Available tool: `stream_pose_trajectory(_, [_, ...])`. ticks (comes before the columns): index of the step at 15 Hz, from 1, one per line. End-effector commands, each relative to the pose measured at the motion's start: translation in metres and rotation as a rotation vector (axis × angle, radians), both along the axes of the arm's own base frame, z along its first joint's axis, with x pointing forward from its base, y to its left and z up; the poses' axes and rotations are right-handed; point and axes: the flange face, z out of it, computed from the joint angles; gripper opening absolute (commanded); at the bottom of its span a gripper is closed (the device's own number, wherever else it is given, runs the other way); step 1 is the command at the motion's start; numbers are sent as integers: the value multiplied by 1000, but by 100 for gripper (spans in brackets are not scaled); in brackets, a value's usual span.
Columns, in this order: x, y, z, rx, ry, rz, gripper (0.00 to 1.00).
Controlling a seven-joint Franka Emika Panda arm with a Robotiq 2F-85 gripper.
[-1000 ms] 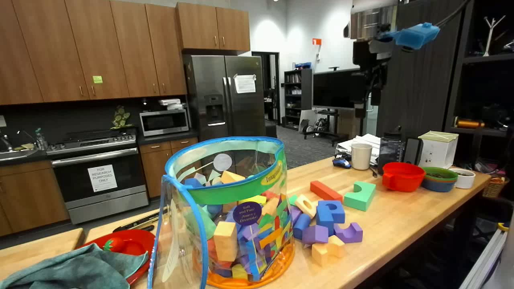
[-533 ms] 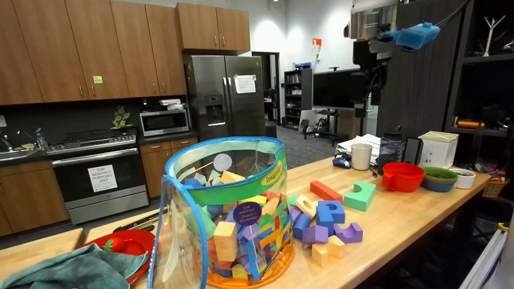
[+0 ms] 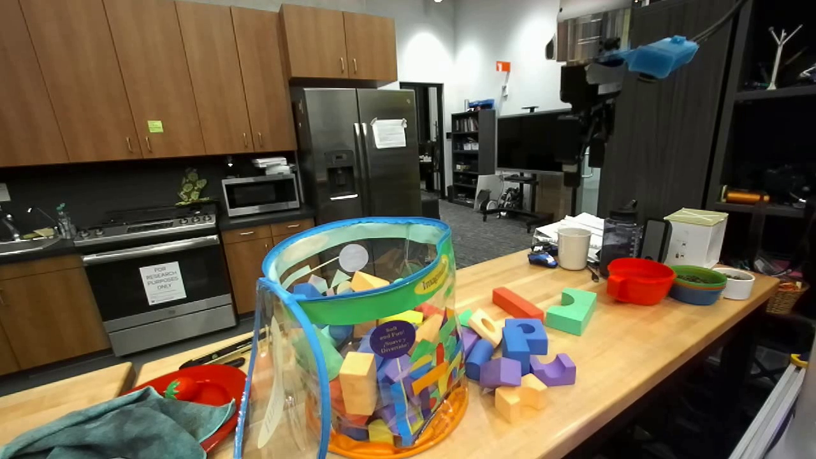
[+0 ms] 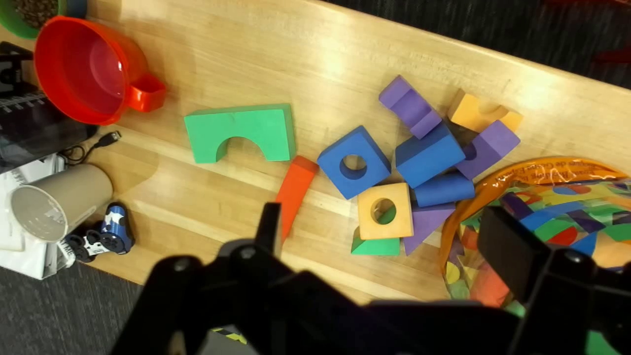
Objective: Remove one blue block from the toy bag
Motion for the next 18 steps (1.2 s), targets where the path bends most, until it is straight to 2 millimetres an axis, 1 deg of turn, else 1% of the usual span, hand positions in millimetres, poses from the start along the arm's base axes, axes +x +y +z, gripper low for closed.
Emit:
stream_pose_trajectory(1, [0, 0, 1, 0, 1, 0, 100])
stream_pose_trajectory(3, [0, 0, 1, 0, 1, 0, 100])
stream_pose_trajectory(4, [5, -4, 15, -32, -35, 6, 100])
stream_pose_trajectory(5, [10, -6, 25, -56, -61, 8, 100])
stream_pose_trajectory(7, [24, -6, 50, -89, -126, 23, 100])
stream_pose_trajectory(10, [51, 11, 84, -58, -222, 69, 100])
stream_pose_trajectory(12, [68, 36, 94, -4, -268, 123, 100])
stream_pose_trajectory(14, [84, 73, 92, 57, -303, 195, 100])
stream_pose_trajectory(16, [96, 111, 82, 127, -324, 274, 100])
stream_pose_trajectory(18, [103, 152, 66, 197, -327, 356, 100])
